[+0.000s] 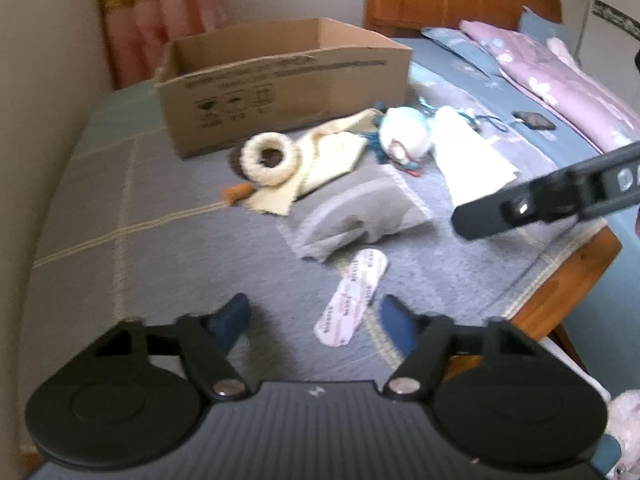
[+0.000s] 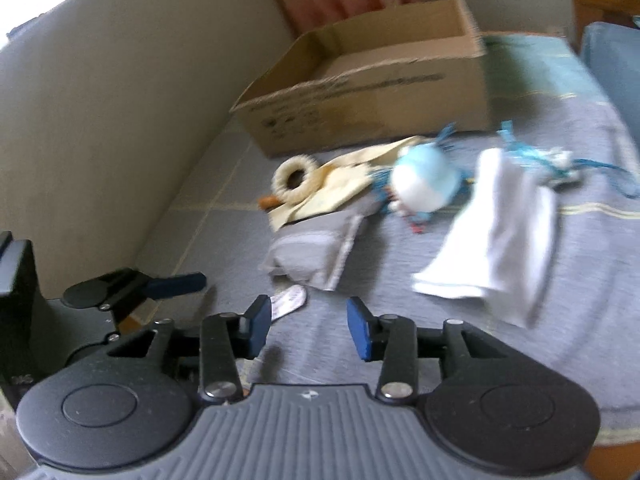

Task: Organize soft objects
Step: 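Move the left tool toward the white-and-pink patch strip and close on it, then lift the patch strip with the left tool while the right tool approaches the white cloth bag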

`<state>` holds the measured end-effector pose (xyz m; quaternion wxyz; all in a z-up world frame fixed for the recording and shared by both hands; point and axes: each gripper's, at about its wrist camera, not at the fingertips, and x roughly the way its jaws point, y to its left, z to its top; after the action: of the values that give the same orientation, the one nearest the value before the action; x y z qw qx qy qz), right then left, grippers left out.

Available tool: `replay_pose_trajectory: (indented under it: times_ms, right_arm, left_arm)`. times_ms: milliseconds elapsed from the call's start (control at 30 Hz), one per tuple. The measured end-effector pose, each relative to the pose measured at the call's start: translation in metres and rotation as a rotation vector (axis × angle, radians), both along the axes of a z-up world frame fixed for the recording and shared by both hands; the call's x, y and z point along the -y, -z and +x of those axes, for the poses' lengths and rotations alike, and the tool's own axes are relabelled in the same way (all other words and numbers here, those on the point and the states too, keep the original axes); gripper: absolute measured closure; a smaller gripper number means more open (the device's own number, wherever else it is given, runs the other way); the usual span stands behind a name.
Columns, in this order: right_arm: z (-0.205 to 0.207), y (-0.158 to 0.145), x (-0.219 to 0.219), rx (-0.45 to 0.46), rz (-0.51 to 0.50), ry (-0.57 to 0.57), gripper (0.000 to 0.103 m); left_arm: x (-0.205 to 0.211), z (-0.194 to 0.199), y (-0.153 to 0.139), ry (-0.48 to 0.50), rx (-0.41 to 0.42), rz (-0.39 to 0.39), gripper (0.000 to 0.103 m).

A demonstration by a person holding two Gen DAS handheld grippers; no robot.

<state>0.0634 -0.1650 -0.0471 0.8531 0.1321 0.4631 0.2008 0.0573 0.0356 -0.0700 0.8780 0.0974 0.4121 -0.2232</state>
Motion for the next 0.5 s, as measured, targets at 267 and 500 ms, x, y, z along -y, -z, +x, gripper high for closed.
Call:
replay_pose_trajectory:
  times_ms: [267,500]
  right_arm:
    - [-0.015,0.0,0.034,0.008,0.059,0.097,0.053]
    - [-0.019,0.004,0.047,0.007,0.096,0.113,0.052]
  left_arm:
    - [0.021,0.001,-0.004,0.133,-0.017,0.01,0.062]
    - [0.025,0.006,-0.005,0.153,-0.045,0.022,0.062]
